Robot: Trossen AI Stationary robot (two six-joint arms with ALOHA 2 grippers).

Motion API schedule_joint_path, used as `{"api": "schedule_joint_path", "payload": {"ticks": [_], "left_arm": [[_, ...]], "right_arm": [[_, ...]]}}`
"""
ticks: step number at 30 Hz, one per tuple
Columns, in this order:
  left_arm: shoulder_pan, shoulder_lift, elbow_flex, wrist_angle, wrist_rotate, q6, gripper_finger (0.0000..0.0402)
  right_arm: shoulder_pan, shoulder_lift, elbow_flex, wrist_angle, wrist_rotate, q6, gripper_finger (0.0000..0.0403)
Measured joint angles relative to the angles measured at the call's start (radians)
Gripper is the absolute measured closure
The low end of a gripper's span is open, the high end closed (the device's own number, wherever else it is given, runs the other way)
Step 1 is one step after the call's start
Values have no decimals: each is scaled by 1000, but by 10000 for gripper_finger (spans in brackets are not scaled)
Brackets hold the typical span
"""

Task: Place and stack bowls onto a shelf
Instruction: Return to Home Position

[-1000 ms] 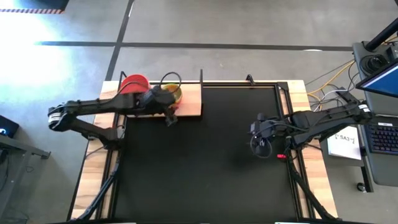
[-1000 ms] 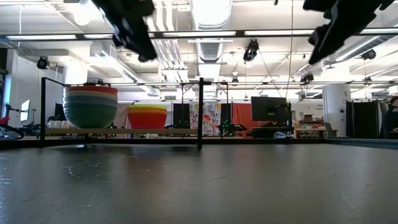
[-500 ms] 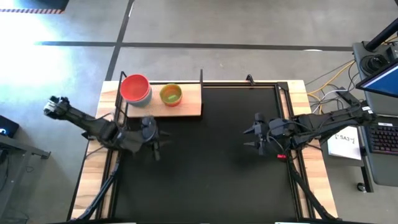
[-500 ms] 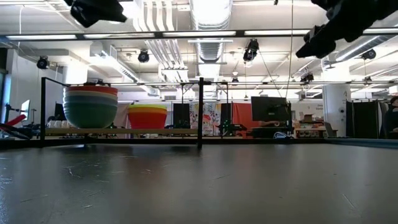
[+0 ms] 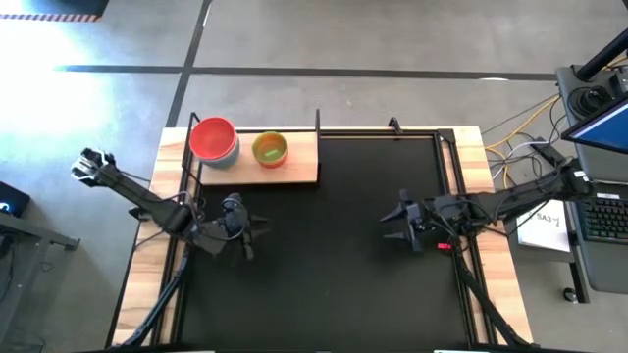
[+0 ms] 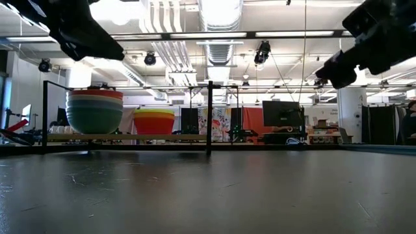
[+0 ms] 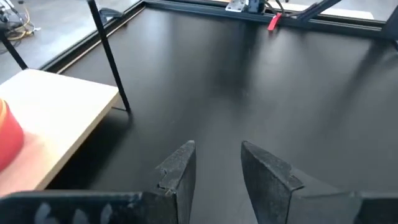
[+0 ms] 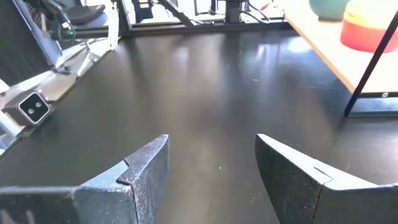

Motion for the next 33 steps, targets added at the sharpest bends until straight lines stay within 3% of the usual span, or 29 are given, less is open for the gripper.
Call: {"api": "schedule_joint_path", "payload": {"ticks": [18, 33], "left_arm": [[0, 0, -27, 11, -64, -65, 291], [1, 0, -28, 11, -79, -63, 291]], "right_arm": [[-24, -221, -91, -72, 8, -87, 177], [-204, -353, -93, -190, -17, -145, 177]]}}
